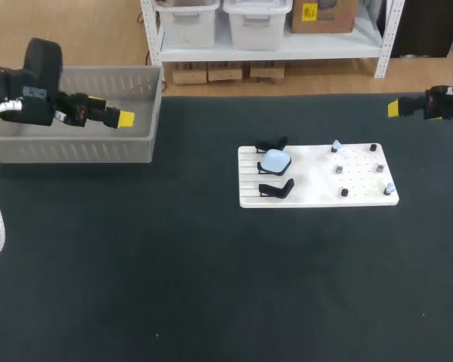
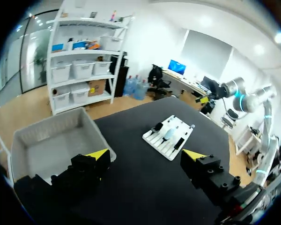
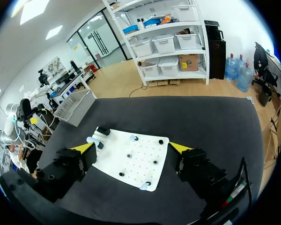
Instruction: Pick up each earbud case from the left stands, insert the matching earbuds, close the lid, and place the case in the box.
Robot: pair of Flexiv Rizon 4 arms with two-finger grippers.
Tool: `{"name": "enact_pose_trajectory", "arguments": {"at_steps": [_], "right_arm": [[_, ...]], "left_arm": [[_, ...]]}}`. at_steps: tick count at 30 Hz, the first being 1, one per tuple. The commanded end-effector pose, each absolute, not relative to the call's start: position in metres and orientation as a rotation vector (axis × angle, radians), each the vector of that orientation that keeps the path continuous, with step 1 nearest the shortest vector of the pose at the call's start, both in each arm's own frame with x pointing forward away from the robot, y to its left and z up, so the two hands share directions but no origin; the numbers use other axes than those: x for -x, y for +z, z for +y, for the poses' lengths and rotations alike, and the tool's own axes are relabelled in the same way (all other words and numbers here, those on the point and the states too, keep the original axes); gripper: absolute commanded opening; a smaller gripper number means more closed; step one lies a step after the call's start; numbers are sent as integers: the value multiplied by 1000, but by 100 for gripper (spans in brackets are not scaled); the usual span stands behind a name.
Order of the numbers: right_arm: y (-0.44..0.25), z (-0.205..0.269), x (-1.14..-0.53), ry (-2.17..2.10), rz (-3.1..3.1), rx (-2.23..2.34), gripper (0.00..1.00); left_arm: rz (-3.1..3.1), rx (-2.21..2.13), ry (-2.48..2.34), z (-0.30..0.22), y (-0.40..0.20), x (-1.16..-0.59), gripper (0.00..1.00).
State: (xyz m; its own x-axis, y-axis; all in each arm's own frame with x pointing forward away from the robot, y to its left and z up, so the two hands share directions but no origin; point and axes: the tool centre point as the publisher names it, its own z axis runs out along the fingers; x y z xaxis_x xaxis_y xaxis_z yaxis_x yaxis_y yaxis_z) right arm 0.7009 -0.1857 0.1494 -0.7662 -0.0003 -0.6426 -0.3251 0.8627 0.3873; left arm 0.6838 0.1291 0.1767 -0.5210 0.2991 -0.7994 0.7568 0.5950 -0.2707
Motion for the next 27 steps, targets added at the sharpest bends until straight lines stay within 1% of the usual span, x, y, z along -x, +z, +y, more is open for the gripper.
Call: {"name": "enact_pose_trajectory", "arguments": {"at_steps": [1, 8, 27], "right_arm": [[150, -186, -701, 643, 2372, 235, 100], [150, -186, -701, 643, 2372, 235, 100], [150, -186, -701, 643, 2372, 235, 100]], "left_arm": [[1778, -1360, -1052, 118, 164, -697, 100], [1766, -1499, -1012, 102, 155, -705, 100], [1760, -1501, -1017, 99, 150, -705, 100]]}}
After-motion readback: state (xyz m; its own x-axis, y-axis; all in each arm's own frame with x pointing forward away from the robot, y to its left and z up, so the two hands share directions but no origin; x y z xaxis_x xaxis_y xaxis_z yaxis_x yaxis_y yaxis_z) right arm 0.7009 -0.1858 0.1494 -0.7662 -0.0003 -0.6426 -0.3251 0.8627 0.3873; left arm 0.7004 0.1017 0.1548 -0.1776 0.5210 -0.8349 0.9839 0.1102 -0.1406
